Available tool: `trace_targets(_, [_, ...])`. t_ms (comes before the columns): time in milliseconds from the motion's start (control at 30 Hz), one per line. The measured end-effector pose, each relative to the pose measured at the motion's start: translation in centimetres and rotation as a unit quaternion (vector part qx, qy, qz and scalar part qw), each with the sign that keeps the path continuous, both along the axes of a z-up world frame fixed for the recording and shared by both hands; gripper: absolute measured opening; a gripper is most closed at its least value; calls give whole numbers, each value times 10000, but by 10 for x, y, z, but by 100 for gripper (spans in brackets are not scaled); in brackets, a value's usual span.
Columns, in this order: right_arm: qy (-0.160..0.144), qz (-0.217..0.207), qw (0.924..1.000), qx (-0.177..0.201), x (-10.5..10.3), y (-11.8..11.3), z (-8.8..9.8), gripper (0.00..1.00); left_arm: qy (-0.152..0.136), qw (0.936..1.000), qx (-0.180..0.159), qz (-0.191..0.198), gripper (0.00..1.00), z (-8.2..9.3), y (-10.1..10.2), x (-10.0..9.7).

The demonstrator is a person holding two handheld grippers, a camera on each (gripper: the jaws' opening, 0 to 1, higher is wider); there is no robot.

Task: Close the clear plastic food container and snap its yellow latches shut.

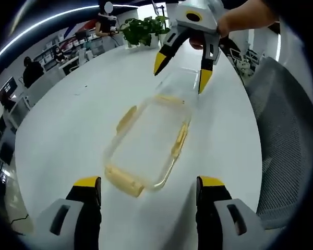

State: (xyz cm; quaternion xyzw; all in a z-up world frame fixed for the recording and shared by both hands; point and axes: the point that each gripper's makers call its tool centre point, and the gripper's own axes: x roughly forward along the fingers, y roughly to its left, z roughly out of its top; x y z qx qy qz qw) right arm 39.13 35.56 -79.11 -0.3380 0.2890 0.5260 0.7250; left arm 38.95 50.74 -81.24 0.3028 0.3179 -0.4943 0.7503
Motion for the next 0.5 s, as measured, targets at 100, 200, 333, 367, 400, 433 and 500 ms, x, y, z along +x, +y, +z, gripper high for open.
trace_targets(100, [13, 39, 9999, -166, 2, -2, -5, 57, -13, 9999, 81, -121, 72, -2, 1, 2])
trace_targets(200, [107, 117, 9996, -254, 2, -2, -11, 57, -36, 9995, 179, -261, 71, -2, 2, 5])
trace_targets(333, [203, 171, 9992, -309, 2, 0, -14, 57, -62, 9982, 350, -485, 69, -4, 4, 9])
trace_targets(367, [224, 189, 9990, -327, 2, 1, -16, 57, -95, 9976, 398, -562, 68, -5, 4, 10])
trace_targets(400, [238, 208, 9989, -358, 2, 1, -17, 57, -94, 9974, 406, -580, 67, -5, 4, 12])
trace_targets(433, [257, 227, 9986, -398, 2, 1, -19, 57, -104, 9971, 417, -634, 67, -5, 4, 13])
trace_targets(500, [289, 247, 9984, -422, 2, 2, -21, 56, -164, 9945, 583, -857, 67, -6, 5, 15])
